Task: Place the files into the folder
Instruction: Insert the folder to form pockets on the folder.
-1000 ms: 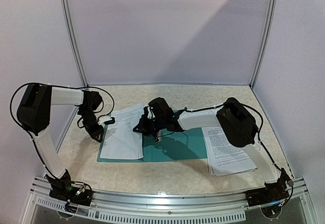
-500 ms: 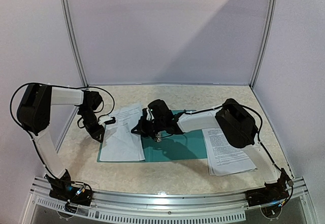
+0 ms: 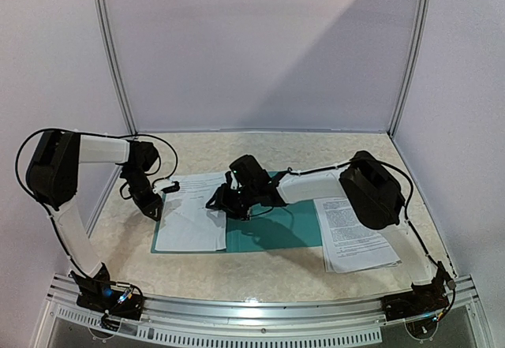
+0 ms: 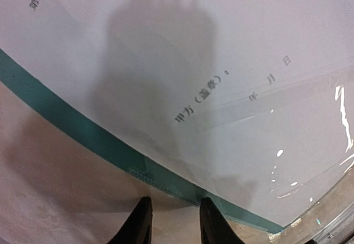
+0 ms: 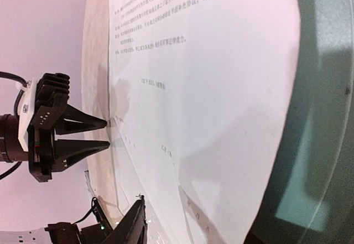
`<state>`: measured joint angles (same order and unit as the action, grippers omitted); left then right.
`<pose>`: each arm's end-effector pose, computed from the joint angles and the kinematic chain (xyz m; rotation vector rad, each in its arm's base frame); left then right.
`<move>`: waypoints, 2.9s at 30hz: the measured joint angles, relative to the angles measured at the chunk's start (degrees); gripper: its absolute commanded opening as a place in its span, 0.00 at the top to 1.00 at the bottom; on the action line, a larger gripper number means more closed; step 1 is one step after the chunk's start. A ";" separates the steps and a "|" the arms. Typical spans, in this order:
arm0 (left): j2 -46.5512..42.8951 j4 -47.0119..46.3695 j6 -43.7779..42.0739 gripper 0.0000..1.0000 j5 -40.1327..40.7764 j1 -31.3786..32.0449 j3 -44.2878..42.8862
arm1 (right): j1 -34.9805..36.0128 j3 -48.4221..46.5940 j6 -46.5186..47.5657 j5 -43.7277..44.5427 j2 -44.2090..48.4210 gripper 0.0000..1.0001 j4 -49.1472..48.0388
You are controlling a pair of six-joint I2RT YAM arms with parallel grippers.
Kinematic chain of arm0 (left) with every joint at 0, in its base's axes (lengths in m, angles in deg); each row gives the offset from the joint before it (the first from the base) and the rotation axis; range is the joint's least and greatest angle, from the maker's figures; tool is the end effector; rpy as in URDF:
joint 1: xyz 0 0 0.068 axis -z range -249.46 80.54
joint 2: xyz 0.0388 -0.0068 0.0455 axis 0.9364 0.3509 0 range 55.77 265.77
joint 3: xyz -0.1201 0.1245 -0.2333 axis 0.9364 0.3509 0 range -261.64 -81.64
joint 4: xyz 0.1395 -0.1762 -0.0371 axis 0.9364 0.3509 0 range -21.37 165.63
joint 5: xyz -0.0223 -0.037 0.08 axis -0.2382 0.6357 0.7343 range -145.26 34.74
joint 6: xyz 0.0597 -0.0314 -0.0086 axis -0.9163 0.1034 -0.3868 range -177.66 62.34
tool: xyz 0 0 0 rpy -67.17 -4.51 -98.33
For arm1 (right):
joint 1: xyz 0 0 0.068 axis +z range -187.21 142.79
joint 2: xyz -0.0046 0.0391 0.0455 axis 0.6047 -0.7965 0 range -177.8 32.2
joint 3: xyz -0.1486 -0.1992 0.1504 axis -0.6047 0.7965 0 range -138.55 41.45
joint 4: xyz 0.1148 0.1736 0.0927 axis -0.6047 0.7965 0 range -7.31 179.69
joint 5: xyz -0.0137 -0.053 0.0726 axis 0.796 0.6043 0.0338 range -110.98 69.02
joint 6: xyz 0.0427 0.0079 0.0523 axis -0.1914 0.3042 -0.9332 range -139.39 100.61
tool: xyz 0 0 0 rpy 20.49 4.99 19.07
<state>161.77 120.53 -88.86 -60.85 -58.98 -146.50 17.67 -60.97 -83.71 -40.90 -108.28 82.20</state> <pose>0.2819 -0.0574 0.1644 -1.0998 -2.9012 0.1637 0.2945 0.4510 0.1351 -0.0103 2.6429 1.3520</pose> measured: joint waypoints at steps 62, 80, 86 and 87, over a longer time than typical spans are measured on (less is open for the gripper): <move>-7.23 6.27 0.39 0.57 -0.11 -6.47 -6.86 | 1.49 0.48 16.39 6.99 17.77 0.07 31.23; -11.72 13.57 0.79 0.46 0.04 0.90 -16.20 | -50.40 37.59 43.85 20.59 47.65 0.32 53.79; -11.17 13.60 1.49 0.46 0.35 1.86 -16.22 | -51.78 38.07 47.54 16.06 42.88 0.43 49.70; -10.97 13.57 1.51 0.46 0.55 1.92 -16.22 | -51.80 38.38 47.84 15.80 42.05 0.43 49.20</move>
<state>150.79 134.10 -87.35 -60.30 -57.05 -162.72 -34.14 -22.58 -35.86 -25.10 -66.23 131.40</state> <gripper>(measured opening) 0.542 0.578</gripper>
